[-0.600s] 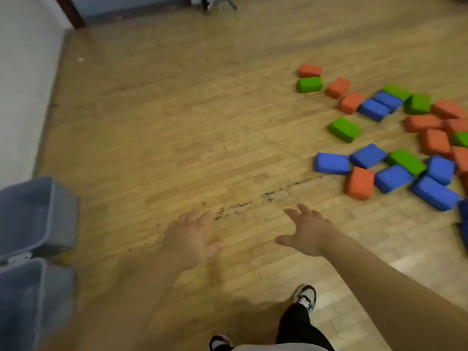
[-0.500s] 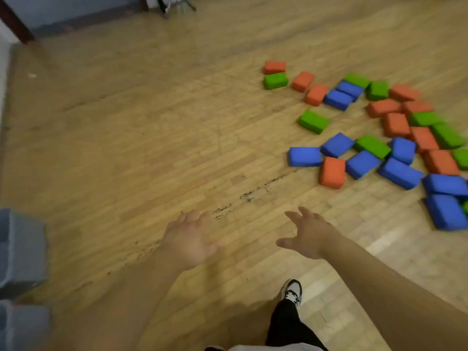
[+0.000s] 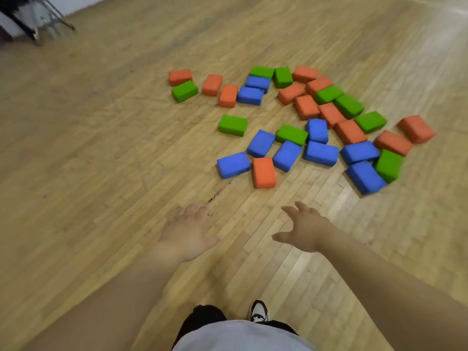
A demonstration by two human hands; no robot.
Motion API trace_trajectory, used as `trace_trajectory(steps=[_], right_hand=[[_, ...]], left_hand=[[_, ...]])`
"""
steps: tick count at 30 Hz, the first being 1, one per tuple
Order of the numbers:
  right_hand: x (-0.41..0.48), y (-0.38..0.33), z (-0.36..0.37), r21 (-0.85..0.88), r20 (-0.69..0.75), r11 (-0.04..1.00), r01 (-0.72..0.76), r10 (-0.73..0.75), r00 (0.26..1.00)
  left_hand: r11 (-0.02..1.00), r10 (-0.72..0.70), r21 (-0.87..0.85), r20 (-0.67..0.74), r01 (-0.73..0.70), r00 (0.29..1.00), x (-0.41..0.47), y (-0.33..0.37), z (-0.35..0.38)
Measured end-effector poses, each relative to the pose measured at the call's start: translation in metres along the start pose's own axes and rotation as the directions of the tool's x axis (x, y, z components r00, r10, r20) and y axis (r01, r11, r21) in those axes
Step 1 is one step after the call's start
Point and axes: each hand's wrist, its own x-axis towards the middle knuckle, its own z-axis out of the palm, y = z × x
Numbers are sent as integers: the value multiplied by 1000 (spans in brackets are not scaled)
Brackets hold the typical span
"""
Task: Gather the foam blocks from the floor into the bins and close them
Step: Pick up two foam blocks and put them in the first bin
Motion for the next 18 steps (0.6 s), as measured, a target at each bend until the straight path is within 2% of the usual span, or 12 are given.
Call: trace_trajectory(steps=[7,18], right_hand=[[80,4,-44,60,24,997,-57,55,998],[254,-43,-165,114,15,984,-139,138,990]], left_hand=[[997,62,33,70,-64,996,117,-3,-42],[970,181,134,163,-203,970,344,-41,-154]])
